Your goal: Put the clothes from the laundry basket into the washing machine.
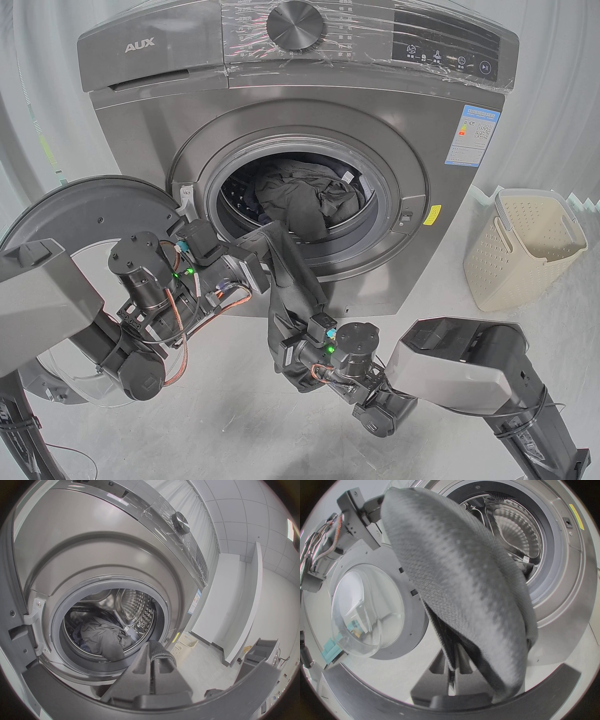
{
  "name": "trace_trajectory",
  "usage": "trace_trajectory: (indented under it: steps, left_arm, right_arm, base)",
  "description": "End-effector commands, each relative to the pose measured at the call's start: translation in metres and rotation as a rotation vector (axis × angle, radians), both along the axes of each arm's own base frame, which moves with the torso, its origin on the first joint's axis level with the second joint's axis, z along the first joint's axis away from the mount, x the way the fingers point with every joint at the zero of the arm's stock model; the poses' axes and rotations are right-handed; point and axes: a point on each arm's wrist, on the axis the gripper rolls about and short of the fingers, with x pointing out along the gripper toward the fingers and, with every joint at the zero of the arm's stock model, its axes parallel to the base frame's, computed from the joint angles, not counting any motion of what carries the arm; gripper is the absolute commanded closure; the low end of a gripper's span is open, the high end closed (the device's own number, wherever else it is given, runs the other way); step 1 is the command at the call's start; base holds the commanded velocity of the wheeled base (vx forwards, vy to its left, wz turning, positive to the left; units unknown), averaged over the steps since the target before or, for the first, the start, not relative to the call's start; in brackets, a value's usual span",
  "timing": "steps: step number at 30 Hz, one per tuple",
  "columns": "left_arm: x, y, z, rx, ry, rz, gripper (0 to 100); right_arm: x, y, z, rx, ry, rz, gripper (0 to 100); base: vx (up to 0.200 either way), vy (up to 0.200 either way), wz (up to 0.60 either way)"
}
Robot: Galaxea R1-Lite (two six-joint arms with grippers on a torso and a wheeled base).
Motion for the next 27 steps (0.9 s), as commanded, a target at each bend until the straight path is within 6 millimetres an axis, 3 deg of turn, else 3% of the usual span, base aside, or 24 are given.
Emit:
trace_trajectory:
  steps: [1,3,4,7,13,19,27]
  left_arm:
    - [0.005,0.006,-0.001,0.000,0.000,0.023,100]
    - [0.008,0.008,0.000,-0.004,-0.002,0.038,100]
    - [0.009,0.010,0.001,-0.009,-0.004,0.053,100]
    - [0.015,0.015,0.003,-0.018,-0.013,0.084,100]
    - [0.020,0.024,0.003,-0.021,-0.013,0.119,100]
    - [0.015,0.027,0.003,-0.016,-0.003,0.124,100]
    - [0.003,0.033,-0.002,0.003,0.033,0.129,100]
  right_arm:
    - [-0.043,-0.009,0.039,-0.010,0.020,0.068,100]
    - [-0.050,-0.012,0.043,-0.018,0.029,0.078,100]
    - [-0.069,-0.021,0.056,-0.031,0.044,0.112,100]
    - [-0.089,-0.036,0.072,-0.050,0.054,0.139,100]
    - [-0.107,-0.072,0.094,-0.070,0.058,0.128,100]
    - [-0.095,-0.112,0.102,-0.087,0.058,0.037,100]
    - [-0.089,-0.129,0.122,-0.040,0.013,-0.010,100]
  base:
    - [0.000,0.000,0.00]
    - [0.000,0.000,0.00]
    - [0.000,0.000,0.00]
    - [0.000,0.000,0.00]
    - [0.000,0.000,0.00]
    - [0.000,0.000,0.00]
    - [0.000,0.000,0.00]
